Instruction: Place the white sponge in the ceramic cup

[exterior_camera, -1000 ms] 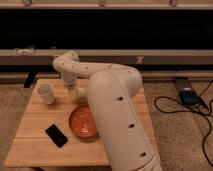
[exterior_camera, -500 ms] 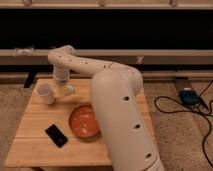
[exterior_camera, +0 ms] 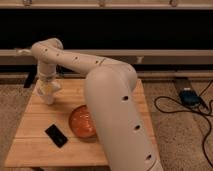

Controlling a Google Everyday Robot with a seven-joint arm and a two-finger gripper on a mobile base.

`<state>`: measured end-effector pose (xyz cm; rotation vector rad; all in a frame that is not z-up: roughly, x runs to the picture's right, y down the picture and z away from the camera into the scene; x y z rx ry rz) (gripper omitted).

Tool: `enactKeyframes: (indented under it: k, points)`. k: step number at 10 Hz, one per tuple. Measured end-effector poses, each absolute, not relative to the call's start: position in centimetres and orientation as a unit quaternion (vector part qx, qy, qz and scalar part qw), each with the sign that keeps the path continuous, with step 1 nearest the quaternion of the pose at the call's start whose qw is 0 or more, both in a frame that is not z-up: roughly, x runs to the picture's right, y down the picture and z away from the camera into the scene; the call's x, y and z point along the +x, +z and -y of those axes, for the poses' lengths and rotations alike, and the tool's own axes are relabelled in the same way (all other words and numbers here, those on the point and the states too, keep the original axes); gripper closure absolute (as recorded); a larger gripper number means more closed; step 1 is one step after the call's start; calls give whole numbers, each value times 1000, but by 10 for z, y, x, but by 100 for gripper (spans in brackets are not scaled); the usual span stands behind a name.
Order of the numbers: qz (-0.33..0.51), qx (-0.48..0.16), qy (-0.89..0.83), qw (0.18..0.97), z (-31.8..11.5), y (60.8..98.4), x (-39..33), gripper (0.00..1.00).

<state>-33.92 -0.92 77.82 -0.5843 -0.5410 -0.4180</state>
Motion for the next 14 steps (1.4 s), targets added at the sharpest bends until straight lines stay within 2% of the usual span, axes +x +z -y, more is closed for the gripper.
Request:
enactKeyframes:
  k: [3, 8, 11, 13, 14]
  points:
    - [283, -268, -218, 895, 22, 763, -363, 81]
    - [325, -272, -205, 882, 23, 794, -385, 81]
    - [335, -281, -193, 878, 22, 803, -391, 58]
    - [341, -286, -184, 877, 22, 808, -391, 35]
    - [343, -288, -182, 875, 21, 808, -392, 27]
